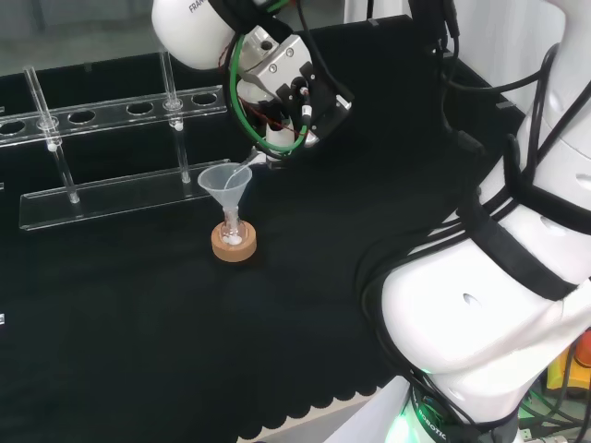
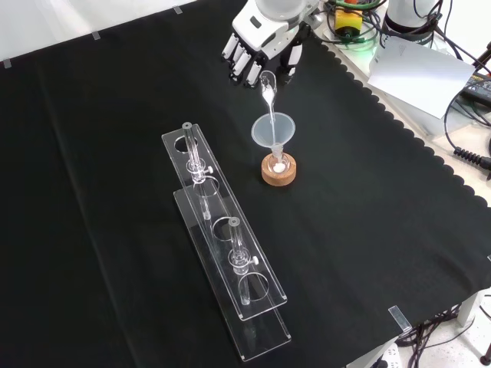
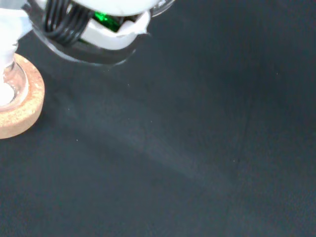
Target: Pour all the NaCl from the weighing funnel into the round-bottom flask.
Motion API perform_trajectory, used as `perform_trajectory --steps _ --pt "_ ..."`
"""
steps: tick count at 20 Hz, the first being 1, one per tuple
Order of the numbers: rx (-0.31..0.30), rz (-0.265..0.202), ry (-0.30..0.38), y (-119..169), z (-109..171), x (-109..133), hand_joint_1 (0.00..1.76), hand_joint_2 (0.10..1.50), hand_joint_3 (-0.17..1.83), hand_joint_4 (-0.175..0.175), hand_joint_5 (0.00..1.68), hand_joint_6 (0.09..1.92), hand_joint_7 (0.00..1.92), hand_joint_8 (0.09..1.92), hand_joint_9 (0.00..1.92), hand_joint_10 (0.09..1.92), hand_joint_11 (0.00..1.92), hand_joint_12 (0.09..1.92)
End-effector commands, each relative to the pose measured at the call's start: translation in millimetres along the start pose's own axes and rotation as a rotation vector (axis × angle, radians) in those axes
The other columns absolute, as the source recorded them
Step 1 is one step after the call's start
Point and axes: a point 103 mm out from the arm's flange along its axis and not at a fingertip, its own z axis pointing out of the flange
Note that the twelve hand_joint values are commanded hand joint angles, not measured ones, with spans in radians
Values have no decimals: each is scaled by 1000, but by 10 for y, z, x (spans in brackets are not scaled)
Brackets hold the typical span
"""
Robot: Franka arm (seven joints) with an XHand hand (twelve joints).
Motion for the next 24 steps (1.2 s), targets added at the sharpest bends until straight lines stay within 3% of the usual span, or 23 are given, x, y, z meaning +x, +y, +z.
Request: perform_trajectory --steps 1,4,12,24 --pt "4 0 -26 7 -20 38 1100 665 710 175 1193 840 687 593 1074 332 803 1089" --pt "17 24 -33 12 6 -3 1100 665 710 175 1193 840 687 593 1074 332 803 1089" --pt "7 -6 -54 2 -37 14 1100 665 710 175 1194 839 686 593 1076 331 803 1089" --pt "4 -6 -82 -7 -62 16 1100 665 710 175 1194 839 685 593 1076 328 802 1089"
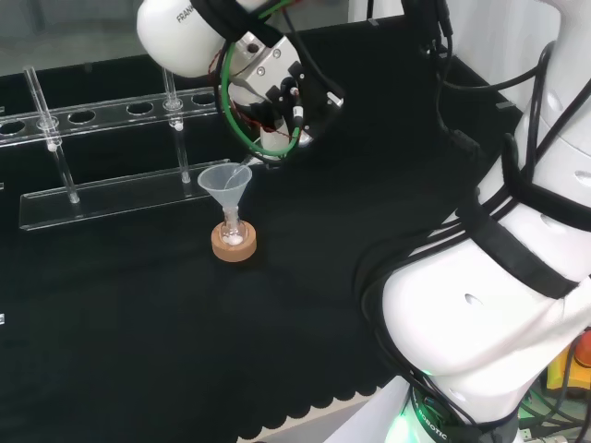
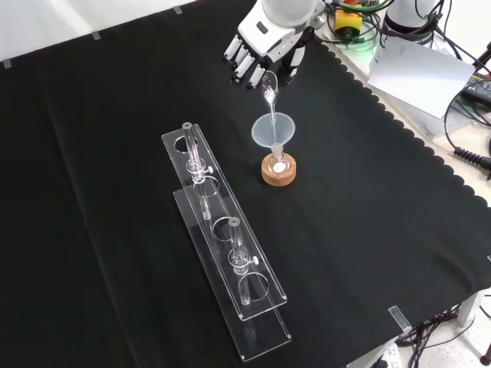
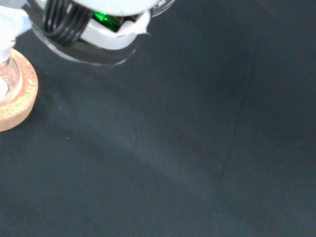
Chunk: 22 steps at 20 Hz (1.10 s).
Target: Pour all the NaCl from the weighing funnel into the round-bottom flask.
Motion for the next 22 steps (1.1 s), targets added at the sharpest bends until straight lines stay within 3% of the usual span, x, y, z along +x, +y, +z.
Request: perform_trajectory --steps 1,22 --pt "2 -5 -7 -1 45 -72 1100 665 710 175 1194 839 685 593 1076 328 802 1089" --pt "8 -5 -77 17 -27 -39 1101 664 711 175 1195 837 680 592 1075 324 801 1088"
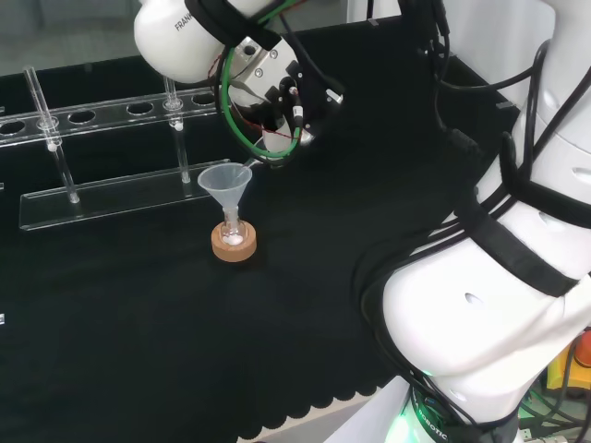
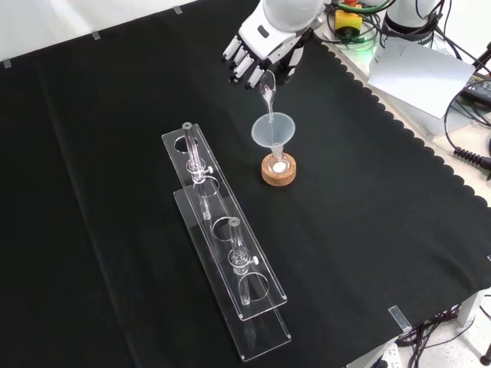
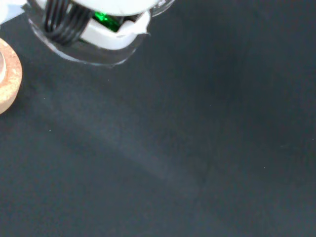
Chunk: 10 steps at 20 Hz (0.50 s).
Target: Pour all the NaCl from the weighing funnel into the round-bottom flask.
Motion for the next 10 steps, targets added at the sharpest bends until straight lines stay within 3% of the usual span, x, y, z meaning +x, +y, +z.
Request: perform_trajectory --steps 1,10 --pt "2 -4 -22 -1 -29 0 1101 664 711 175 1195 837 679 592 1075 324 801 1088" --pt "7 3 -64 -7 -62 -15 1101 664 711 175 1196 836 676 591 1076 323 803 1088"
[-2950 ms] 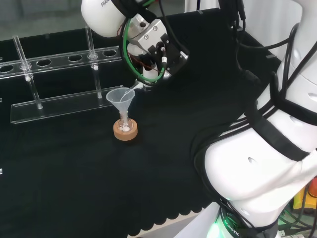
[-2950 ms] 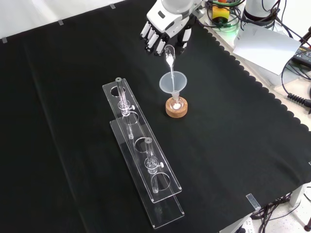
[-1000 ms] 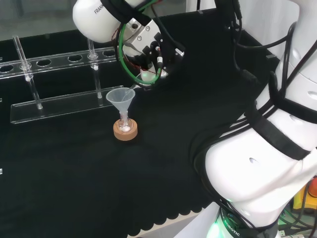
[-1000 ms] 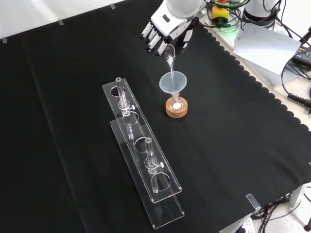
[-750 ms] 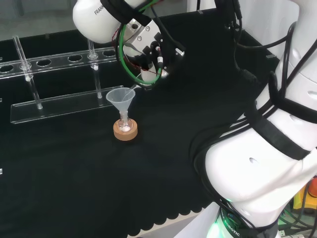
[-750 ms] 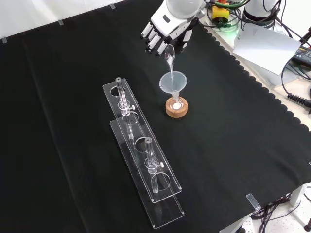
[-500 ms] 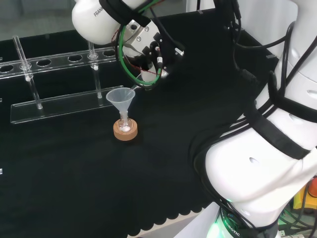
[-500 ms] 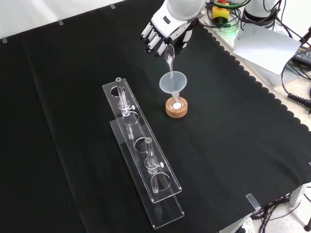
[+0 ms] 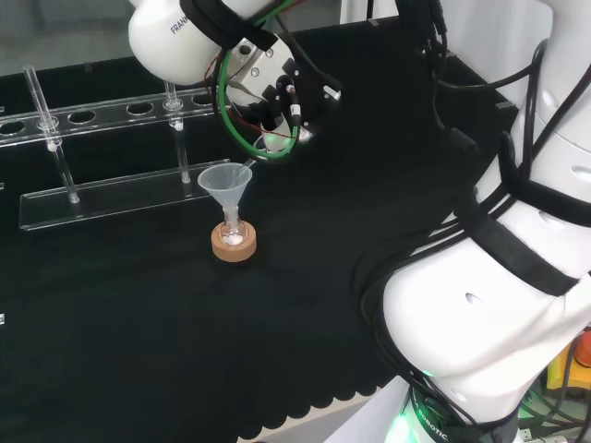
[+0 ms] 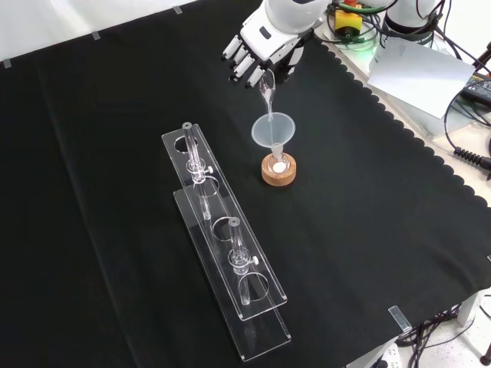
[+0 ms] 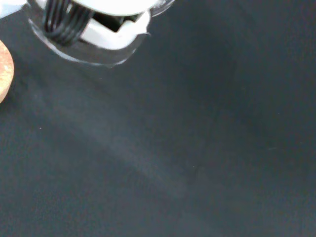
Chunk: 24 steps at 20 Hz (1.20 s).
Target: Pour all the NaCl from the weighing funnel into the round-bottom flask.
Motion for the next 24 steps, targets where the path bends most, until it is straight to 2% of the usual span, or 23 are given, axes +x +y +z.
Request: perform_trajectory --steps 1,11,13,17,24 --pt "4 0 -29 -1 -36 7 1101 664 711 175 1196 836 676 591 1076 323 803 1088" --pt "7 -8 -62 -6 -88 20 1101 664 710 175 1197 834 672 590 1074 320 805 1085" --pt "9 -7 -76 -7 -152 83 1101 664 710 175 1197 834 671 590 1073 319 805 1084" --pt "4 -15 -69 -10 -106 23 1101 664 710 175 1197 834 669 590 1072 318 806 1083" --pt "9 -17 -106 -5 -116 32 1101 664 710 175 1197 833 667 589 1070 317 805 1081"
